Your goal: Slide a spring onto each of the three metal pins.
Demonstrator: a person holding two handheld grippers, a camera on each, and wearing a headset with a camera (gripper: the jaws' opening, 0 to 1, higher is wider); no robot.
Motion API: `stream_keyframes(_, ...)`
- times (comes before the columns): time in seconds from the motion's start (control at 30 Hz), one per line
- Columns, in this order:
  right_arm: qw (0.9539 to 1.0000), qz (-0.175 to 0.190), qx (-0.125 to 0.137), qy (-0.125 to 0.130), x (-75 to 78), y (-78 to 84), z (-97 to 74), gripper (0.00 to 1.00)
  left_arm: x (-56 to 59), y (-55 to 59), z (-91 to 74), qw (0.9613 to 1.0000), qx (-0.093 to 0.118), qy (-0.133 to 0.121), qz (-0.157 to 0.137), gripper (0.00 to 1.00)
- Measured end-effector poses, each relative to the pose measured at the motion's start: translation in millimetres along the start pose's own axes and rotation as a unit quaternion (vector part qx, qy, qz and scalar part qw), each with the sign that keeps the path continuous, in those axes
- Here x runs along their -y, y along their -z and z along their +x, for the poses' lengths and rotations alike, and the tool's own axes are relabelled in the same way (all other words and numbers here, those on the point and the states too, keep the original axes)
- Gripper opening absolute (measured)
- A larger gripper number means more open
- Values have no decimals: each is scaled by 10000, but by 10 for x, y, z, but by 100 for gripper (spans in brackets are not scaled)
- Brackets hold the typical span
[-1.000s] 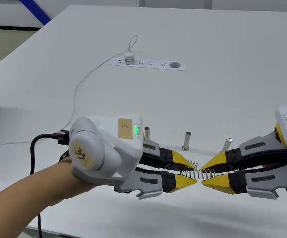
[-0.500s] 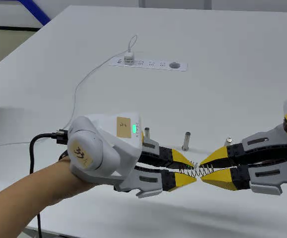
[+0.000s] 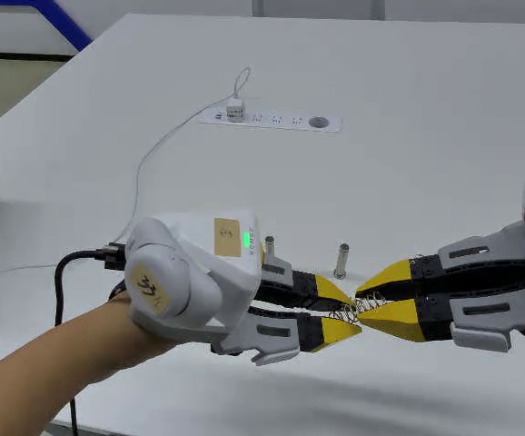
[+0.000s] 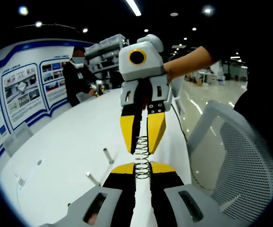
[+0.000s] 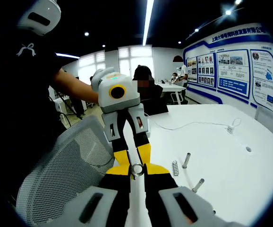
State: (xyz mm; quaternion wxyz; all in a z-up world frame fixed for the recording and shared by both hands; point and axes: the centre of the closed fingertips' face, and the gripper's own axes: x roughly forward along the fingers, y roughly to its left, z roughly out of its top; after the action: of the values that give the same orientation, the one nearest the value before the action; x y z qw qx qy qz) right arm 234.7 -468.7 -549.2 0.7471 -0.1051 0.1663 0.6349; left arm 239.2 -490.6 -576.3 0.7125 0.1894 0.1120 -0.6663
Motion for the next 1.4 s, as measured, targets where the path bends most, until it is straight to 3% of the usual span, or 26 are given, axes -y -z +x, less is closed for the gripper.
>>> stream_keyframes(0.47, 9999, 38, 64, 70, 4, -66, 27, 11, -7, -4, 45, 9999, 75, -20, -97, 10)
stream_keyframes(0.7, 9999, 7, -13, 164, 34, -79, -4, 11, -38, -23, 38, 9989, 233, -69, -393, 11)
stream_keyframes(0.77, 9997, 22, 55, 219, 59, -122, -33, 11, -54, 5, 32, 9991, 161, -98, -372, 13)
stream_keyframes(0.9, 9989, -126, -80, 441, 173, -128, -106, 11, -95, 61, -11, 9989, 79, -208, -424, 27)
stream_keyframes(1.1, 9965, -144, -291, 764, 395, -67, -256, 11, -209, 30, -148, 9968, 216, -500, -587, 34)
stream_keyframes(1.3, 9902, -136, -616, 1245, 670, 49, -459, 11, -341, 50, -313, 9937, 278, -812, -722, 41)
stream_keyframes(1.4, 9848, 31, -731, 1577, 836, 121, -570, 11, -414, 67, -418, 9914, 300, -1005, -786, 44)
